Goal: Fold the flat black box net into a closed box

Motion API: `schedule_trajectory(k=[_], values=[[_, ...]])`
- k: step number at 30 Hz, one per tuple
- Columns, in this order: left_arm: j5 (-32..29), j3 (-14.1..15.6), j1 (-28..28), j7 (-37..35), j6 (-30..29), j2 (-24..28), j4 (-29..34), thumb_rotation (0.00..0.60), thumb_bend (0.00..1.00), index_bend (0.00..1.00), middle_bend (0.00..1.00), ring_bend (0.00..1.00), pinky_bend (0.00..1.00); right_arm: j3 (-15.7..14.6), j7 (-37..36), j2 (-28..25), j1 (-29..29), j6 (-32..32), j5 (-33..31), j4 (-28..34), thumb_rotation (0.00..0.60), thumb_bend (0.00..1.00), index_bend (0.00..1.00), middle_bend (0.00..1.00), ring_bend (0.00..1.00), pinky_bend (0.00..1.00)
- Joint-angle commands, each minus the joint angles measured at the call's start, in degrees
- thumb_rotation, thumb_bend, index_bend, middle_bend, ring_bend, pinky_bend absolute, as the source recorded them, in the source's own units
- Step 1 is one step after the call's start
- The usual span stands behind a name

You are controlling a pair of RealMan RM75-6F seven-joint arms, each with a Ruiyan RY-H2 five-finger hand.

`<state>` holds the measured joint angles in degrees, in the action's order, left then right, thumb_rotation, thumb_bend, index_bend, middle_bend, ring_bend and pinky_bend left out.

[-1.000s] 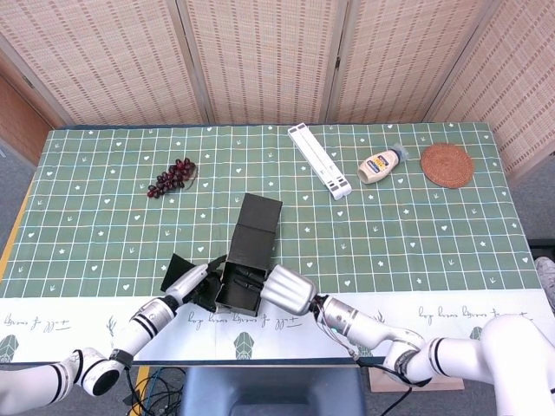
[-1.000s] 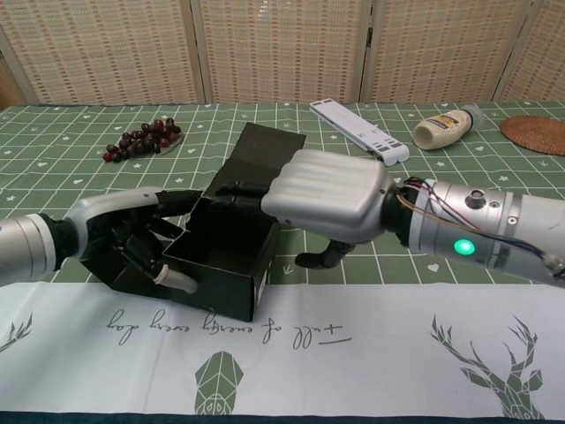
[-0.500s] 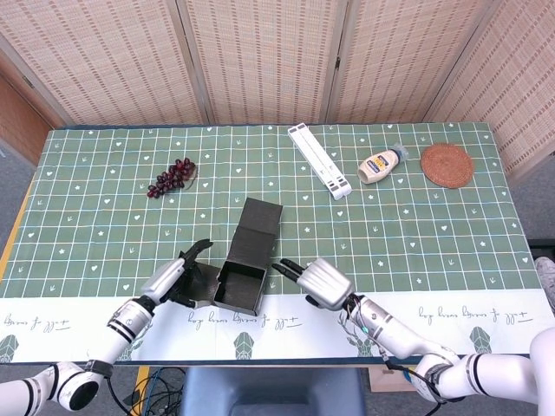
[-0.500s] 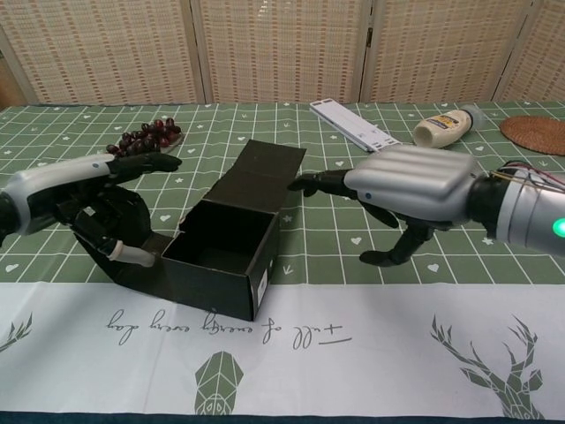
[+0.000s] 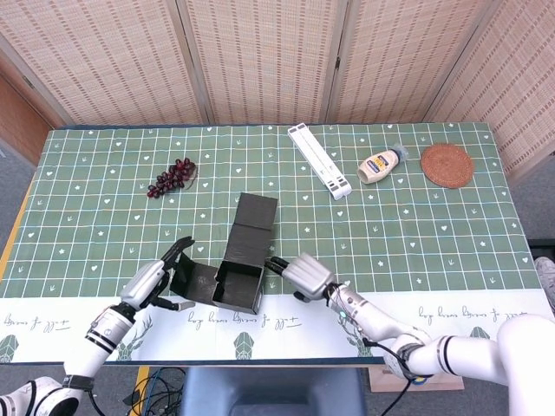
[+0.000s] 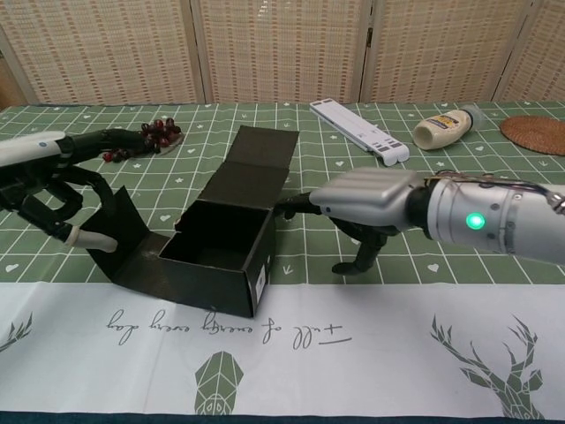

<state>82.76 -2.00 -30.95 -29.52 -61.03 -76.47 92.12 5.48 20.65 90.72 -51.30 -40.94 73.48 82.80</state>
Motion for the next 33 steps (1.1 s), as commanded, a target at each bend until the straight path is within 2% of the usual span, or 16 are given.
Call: schedule_trajectory(k=[1, 6, 12, 14, 17, 20, 23, 33], values=[[0.29, 0.19, 0.47, -0.37, -0.41, 0.48, 0.30, 0.600, 0.09, 0.00, 0.00, 0.45, 0.83, 2.87, -0.51, 3.47, -2.92, 2.11, -2.20, -3.71, 0.600, 0.34, 0.00, 0.09, 0.70, 0.96], [0.40, 0.26, 1.28, -1.43, -0.95, 0.95, 0.39, 0.600, 0.09, 0.00, 0.00, 0.45, 0.83, 5.46, -3.01, 6.70, -5.42, 4.10, -4.86, -7.01, 0.600, 0.34, 0.00, 0.06, 0.70, 0.96], [0.83, 0.50, 1.89, -2.60, -1.07, 1.46, 0.48, 0.600, 0.09, 0.00, 0.00, 0.45, 0.83, 6.09, -9.76, 4.53, -3.30, 3.96, -7.27, -2.78, 0.600, 0.34, 0.00, 0.05, 0.70, 0.96], [0.95, 0.47, 1.92, -3.20, -0.92, 1.56, 0.57, 0.600, 0.09, 0.00, 0.00, 0.45, 0.83, 6.08, -12.91, 3.64, -2.14, 4.00, -7.89, -1.03, 0.600, 0.29, 0.00, 0.05, 0.70, 0.96], [1.41, 0.50, 1.95, -3.27, -0.95, 1.64, 0.79, 0.600, 0.09, 0.00, 0.00, 0.45, 0.83, 6.22, -16.60, 3.45, -0.64, 3.35, -8.67, 0.24, 0.600, 0.14, 0.00, 0.04, 0.70, 0.96], [1.92, 0.58, 1.98, -3.19, -1.03, 1.69, 1.23, 0.600, 0.09, 0.00, 0.00, 0.45, 0.83, 6.62, -20.31, 4.11, 0.67, 2.98, -10.41, 0.54, 0.600, 0.03, 0.00, 0.04, 0.70, 0.96], [2.34, 0.63, 2.04, -3.13, -1.15, 1.78, 1.65, 0.600, 0.09, 0.00, 0.00, 0.45, 0.83, 7.00, -22.48, 5.50, 1.26, 2.83, -12.42, -0.35, 0.600, 0.00, 0.00, 0.04, 0.70, 0.96], [2.81, 0.72, 2.67, -3.87, -1.88, 1.68, 1.47, 0.600, 0.09, 0.00, 0.00, 0.45, 0.83, 9.24, -25.44, 12.24, 0.01, 2.80, -15.73, -5.80, 0.600, 0.00, 0.00, 0.04, 0.70, 0.96]])
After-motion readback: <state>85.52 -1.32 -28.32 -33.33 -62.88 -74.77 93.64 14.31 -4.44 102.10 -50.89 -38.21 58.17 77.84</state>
